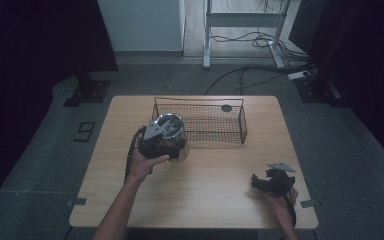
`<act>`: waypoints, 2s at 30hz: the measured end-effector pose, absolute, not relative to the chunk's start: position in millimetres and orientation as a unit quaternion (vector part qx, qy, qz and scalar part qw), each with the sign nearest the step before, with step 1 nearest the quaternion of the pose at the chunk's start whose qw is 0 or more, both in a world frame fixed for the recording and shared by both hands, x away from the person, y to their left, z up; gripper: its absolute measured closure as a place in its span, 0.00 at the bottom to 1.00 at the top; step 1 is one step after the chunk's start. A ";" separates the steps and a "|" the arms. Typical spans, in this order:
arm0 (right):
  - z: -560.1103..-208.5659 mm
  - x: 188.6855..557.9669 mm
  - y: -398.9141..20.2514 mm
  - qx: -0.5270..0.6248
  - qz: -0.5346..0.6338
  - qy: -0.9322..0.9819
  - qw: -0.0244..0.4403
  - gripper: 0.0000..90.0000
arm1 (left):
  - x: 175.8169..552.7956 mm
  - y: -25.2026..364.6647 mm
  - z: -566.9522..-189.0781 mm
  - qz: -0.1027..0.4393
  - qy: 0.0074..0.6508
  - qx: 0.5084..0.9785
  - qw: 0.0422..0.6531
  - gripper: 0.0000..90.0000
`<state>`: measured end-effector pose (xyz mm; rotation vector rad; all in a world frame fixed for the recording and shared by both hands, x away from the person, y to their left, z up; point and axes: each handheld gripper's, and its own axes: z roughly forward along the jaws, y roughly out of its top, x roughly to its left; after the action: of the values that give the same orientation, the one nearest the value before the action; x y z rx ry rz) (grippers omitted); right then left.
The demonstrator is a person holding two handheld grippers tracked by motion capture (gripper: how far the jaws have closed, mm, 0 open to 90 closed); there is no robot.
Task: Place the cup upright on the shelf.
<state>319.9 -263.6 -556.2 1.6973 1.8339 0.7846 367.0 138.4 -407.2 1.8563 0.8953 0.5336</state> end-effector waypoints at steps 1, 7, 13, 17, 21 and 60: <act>-556.2 319.9 -263.6 0.626 0.290 0.677 0.258 0.00 | 368.0 138.3 -406.3 0.220 0.367 0.762 0.486 0.05; -556.2 319.9 -263.6 0.626 0.290 0.676 0.258 0.00 | 372.9 137.5 -402.8 0.223 0.364 0.764 0.484 0.05; -556.0 319.9 -263.8 0.626 0.289 0.677 0.257 0.00 | 379.2 137.4 -400.3 0.226 0.366 0.764 0.480 0.05; -556.1 320.5 -264.3 0.625 0.290 0.678 0.258 0.01 | 382.8 138.1 -398.7 0.227 0.369 0.762 0.481 0.05; -556.1 320.5 -264.4 0.625 0.291 0.677 0.258 0.01 | 386.6 139.8 -396.2 0.229 0.373 0.758 0.483 0.05; -556.3 320.4 -264.7 0.625 0.291 0.675 0.261 0.02 | 428.4 146.8 -381.3 0.236 0.395 0.743 0.486 0.05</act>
<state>320.4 -264.7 -556.3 1.6926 1.8281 0.7875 428.4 146.8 -381.3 1.8082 0.9604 0.5745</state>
